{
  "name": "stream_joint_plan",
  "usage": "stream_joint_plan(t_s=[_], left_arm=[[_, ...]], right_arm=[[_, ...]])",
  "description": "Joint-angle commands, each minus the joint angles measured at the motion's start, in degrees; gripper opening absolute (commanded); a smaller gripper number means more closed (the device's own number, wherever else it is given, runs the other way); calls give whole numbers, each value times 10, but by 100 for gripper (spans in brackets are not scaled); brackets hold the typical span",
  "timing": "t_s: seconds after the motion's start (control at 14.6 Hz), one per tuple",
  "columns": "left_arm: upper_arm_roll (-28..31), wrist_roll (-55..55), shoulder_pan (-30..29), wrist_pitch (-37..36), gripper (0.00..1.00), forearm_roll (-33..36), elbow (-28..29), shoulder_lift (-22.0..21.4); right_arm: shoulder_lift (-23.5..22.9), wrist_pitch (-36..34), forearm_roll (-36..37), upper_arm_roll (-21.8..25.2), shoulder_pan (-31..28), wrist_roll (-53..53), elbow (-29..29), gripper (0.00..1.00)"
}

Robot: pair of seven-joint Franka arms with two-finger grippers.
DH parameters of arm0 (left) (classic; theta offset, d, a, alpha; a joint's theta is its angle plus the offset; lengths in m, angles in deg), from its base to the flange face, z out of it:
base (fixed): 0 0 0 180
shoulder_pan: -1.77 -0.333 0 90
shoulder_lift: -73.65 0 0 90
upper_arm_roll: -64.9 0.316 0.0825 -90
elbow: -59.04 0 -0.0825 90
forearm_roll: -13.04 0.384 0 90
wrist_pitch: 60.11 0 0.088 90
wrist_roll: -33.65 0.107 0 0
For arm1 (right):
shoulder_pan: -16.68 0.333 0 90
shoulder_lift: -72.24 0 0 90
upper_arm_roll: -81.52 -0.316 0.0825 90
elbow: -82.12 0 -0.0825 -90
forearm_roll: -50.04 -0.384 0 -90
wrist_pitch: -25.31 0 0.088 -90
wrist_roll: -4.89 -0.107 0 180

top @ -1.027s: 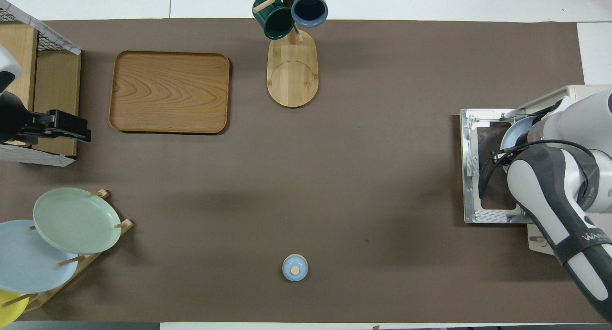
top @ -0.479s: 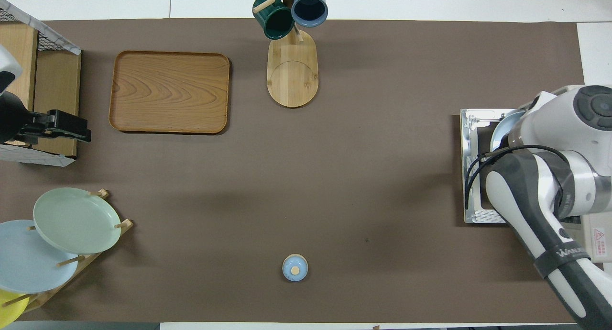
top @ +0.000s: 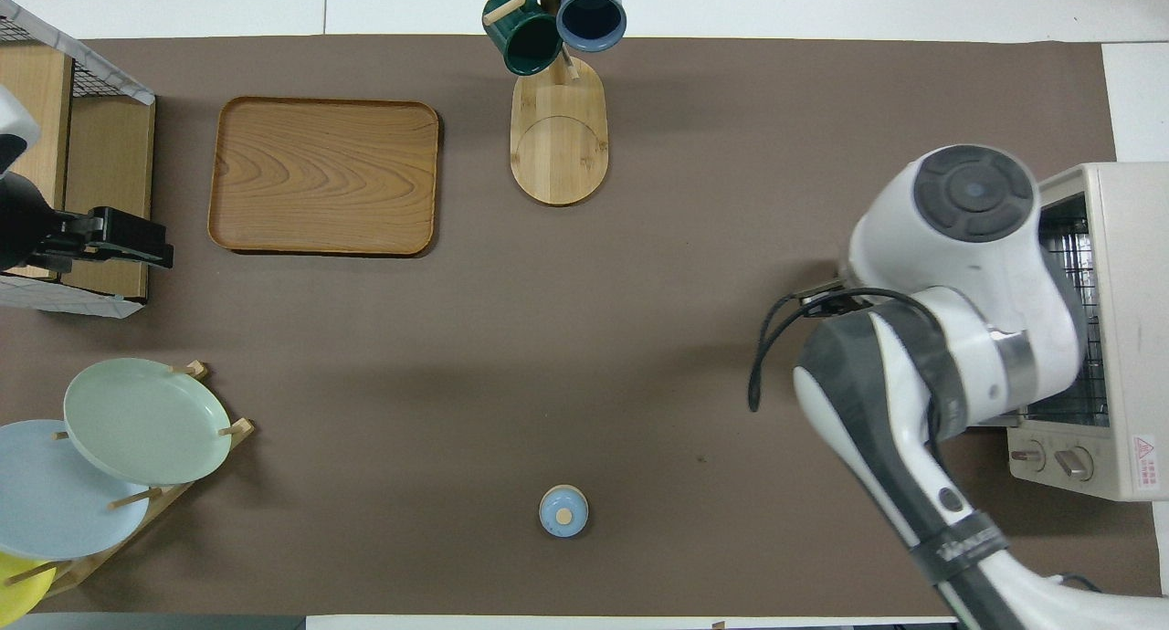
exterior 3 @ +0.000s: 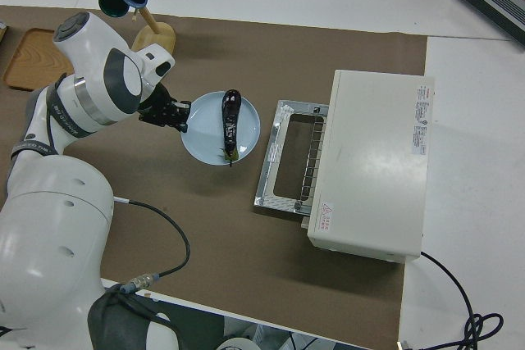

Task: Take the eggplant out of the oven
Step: 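Pull the plate with eggplant out and set it mid-table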

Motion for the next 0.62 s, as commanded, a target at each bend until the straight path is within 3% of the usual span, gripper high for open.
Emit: stream_joint_plan(t_s=[0.0, 0.27, 0.41, 0.55], left_arm=[[-4, 21, -15, 24, 100, 6, 10, 4], [-4, 36, -23, 64, 100, 6, 47, 9], [-4, 46, -23, 75, 100, 6, 48, 32], [-4, 72, -35, 98, 100, 6, 49, 50]], right_arm=[[-66, -45, 1, 3, 44, -72, -102, 0], [-221, -114, -9, 3, 131, -223, -303, 0], [-256, -87, -27, -8, 152, -263, -338, 0], [-255, -53, -31, -11, 161, -277, -334, 0]])
